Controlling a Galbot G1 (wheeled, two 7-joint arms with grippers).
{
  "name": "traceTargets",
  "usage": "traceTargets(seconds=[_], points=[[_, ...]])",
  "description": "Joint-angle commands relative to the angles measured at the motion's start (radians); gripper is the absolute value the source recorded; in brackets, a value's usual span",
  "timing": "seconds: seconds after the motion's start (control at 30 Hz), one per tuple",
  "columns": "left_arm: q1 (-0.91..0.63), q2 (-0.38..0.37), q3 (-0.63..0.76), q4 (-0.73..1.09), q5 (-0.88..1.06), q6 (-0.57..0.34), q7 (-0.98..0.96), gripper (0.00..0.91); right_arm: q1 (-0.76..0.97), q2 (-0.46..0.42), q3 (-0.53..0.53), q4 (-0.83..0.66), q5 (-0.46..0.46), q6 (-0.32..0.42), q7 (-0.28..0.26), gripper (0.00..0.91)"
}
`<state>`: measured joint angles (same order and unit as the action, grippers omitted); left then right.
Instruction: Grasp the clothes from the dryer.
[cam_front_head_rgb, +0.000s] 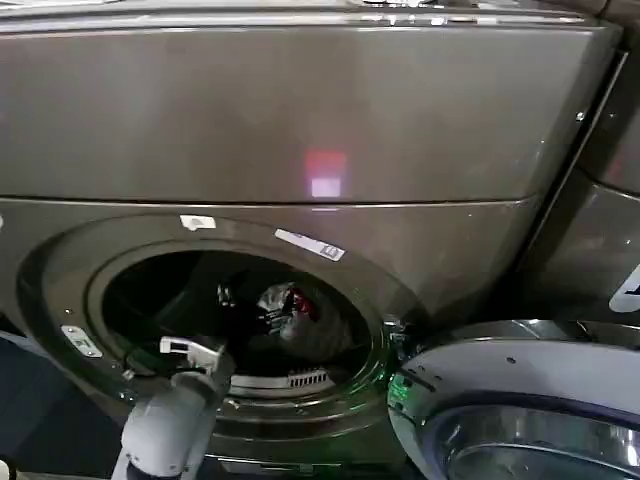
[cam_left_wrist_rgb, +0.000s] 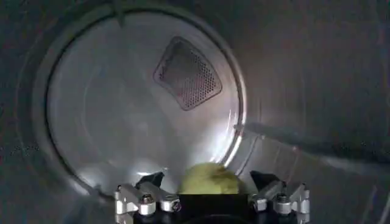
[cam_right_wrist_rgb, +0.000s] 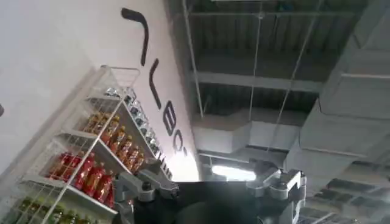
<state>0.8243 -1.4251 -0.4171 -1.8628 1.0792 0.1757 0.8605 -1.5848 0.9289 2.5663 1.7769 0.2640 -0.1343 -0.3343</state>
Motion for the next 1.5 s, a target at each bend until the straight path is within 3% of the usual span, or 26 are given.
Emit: traceTargets(seconds=[0.03,0.13,0.27,0.77,1.07,1.5], points=[[-0.151,-0.055,-0.049,0.156,0.139,-0.119,0.486,0.907,-0.001,-0.001,-0.005,-0.003,-0.002,0.004,0.004,0.907],[-0.183,-0.065,-0.063,0.193,0.171,-0.206,0.489,0.907,-0.001,-0.002,-0.01,-0.005,-0.002,0.005,0.004,0.907],[-0.211,-0.062,-0.063,0.251,0.195,-0.217,0.491,0.907,-0.004,-0.001,-0.013,-0.005,-0.002,0.006,0.004,0.907],[-0.366,0.006,0.116,0.478,0.088,-0.177,0.491,0.907,0.007,-0.002,-0.057,-0.002,-0.001,0.009,0.001,0.907],[-0.456,0.051,0.253,0.541,-0.059,-0.123,0.493,0.907,0.006,0.012,-0.073,0.005,0.002,0.013,-0.003,0.907],[-0.487,0.11,0.341,0.579,-0.173,-0.069,0.493,0.907,0.008,0.018,-0.091,0.009,0.007,0.015,-0.008,0.907]])
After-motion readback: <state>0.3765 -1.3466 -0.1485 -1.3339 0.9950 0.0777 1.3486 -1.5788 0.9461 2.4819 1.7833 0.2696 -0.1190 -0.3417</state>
